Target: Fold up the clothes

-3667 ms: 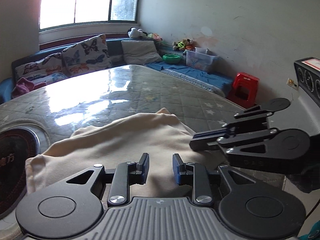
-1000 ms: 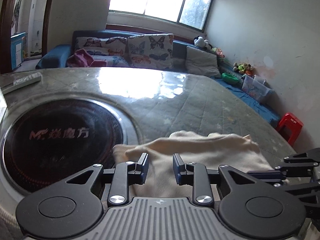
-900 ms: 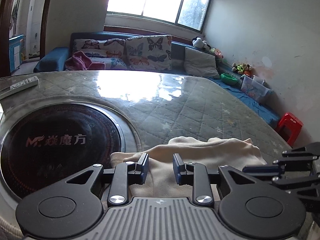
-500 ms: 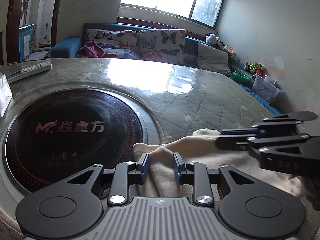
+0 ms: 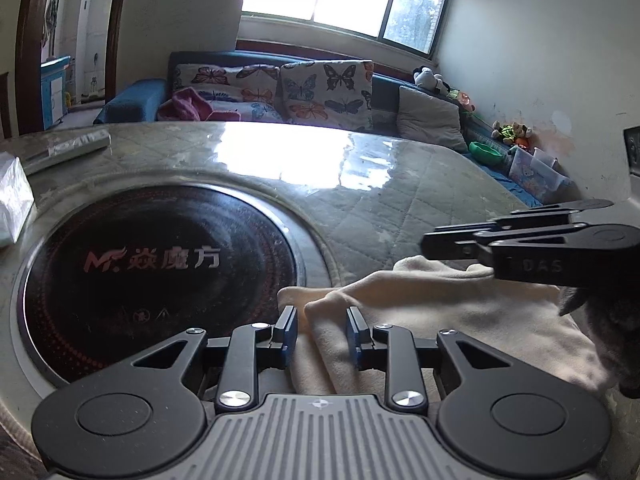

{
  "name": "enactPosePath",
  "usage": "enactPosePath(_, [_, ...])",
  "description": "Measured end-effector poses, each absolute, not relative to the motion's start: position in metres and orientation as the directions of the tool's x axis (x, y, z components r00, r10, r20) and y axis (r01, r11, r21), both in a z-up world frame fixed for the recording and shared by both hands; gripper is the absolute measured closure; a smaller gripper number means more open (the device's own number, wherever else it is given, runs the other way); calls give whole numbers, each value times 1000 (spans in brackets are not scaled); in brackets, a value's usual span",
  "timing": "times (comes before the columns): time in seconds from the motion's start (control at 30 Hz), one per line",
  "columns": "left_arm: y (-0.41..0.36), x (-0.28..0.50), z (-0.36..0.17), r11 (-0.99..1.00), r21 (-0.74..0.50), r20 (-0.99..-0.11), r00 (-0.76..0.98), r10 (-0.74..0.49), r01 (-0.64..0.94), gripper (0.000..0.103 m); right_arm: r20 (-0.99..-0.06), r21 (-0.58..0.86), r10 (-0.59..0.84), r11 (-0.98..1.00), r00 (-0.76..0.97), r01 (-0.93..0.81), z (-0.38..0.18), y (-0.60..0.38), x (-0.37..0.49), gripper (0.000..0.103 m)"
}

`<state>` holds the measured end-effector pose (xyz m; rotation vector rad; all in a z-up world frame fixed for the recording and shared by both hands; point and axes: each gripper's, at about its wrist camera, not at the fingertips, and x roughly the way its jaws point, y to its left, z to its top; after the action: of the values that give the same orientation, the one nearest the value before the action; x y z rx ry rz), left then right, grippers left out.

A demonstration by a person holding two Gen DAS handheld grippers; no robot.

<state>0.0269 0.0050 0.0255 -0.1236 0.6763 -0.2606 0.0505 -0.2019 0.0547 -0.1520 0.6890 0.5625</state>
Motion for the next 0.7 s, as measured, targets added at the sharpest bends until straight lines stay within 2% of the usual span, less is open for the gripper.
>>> enactPosePath(0.17, [-7,26,37,945,-209,-566,756,-327,252,74,-636,24,383,877,670,-479,58,-233,34,93])
enactPosePath(0.5, [-26,39,23,940,-185,-601,724,-339,286,73,-655,53,323,922,683,-384,33,-263,37,93])
enactPosePath(0.7, [-28,33,25,939,-185,-599,724,-341,289,56,-625,71,329,927,708,-368,43,-273,28,93])
